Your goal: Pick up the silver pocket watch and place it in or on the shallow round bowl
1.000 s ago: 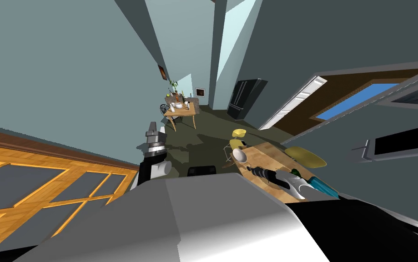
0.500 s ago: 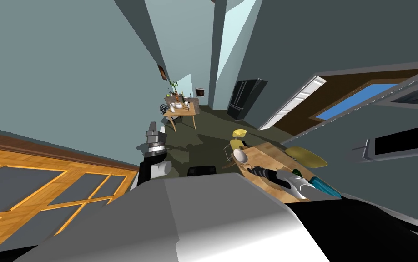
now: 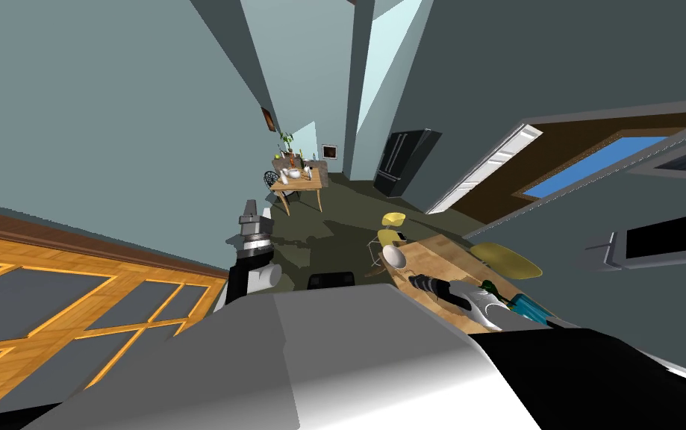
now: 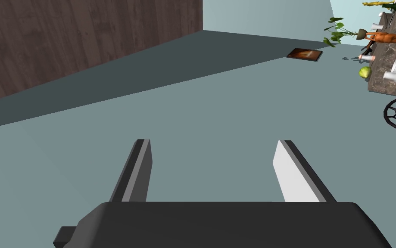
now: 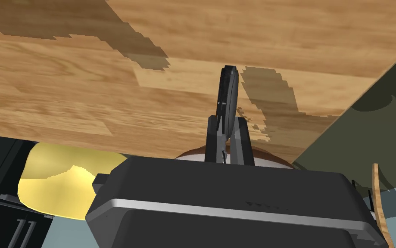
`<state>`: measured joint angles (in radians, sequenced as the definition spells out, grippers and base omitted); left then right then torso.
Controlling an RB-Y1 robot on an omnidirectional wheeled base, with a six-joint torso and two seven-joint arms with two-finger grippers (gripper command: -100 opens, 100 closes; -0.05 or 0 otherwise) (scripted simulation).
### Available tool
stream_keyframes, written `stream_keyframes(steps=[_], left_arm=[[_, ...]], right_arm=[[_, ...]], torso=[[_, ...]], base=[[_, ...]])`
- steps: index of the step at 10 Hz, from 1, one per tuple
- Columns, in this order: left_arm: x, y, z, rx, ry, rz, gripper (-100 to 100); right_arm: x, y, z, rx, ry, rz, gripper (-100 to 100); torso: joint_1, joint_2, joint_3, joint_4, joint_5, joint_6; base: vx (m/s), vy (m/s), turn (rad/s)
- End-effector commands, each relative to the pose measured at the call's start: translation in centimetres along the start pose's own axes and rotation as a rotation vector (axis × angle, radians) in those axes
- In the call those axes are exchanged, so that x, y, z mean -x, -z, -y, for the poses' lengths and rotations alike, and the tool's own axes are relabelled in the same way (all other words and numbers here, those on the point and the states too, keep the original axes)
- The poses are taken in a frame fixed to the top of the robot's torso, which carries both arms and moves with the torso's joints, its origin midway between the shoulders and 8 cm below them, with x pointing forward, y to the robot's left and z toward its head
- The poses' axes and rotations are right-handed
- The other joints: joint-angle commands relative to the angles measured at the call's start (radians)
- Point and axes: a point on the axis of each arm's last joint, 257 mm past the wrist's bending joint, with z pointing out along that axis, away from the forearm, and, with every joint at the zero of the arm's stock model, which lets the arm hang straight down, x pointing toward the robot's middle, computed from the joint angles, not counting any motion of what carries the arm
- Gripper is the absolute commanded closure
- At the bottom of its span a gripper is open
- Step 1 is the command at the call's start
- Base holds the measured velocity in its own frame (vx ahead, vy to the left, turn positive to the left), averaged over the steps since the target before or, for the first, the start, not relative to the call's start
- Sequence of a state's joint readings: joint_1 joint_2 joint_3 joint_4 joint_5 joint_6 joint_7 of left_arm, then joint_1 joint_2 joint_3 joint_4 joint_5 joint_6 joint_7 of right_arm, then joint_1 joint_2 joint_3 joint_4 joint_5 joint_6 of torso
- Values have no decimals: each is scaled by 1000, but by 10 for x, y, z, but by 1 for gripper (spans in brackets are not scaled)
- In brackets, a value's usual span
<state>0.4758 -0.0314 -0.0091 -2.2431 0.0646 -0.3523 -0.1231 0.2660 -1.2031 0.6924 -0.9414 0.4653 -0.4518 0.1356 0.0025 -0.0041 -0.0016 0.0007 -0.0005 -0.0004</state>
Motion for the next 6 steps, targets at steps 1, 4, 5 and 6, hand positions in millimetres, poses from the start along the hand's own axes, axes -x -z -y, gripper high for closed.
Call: stream_keyframes(steps=[1, 4, 5, 6], left_arm=[[0, 0, 0, 0, 0, 0, 0], [0, 0, 0, 0, 0, 0, 0], [0, 0, 0, 0, 0, 0, 0], [0, 0, 0, 0, 0, 0, 0]], right_arm=[[0, 0, 0, 0, 0, 0, 100], [0, 1, 2, -4, 0, 0, 0], [4, 8, 7, -4, 6, -1, 100], [6, 12, 9, -2, 11, -3, 100]], torso=[[0, 0, 0, 0, 0, 0], [2, 0, 0, 0, -1, 0], [2, 0, 0, 0, -1, 0], [3, 0, 0, 0, 0, 0]], base=[[1, -7, -3], [0, 0, 0], [4, 28, -58], [3, 46, -72]])
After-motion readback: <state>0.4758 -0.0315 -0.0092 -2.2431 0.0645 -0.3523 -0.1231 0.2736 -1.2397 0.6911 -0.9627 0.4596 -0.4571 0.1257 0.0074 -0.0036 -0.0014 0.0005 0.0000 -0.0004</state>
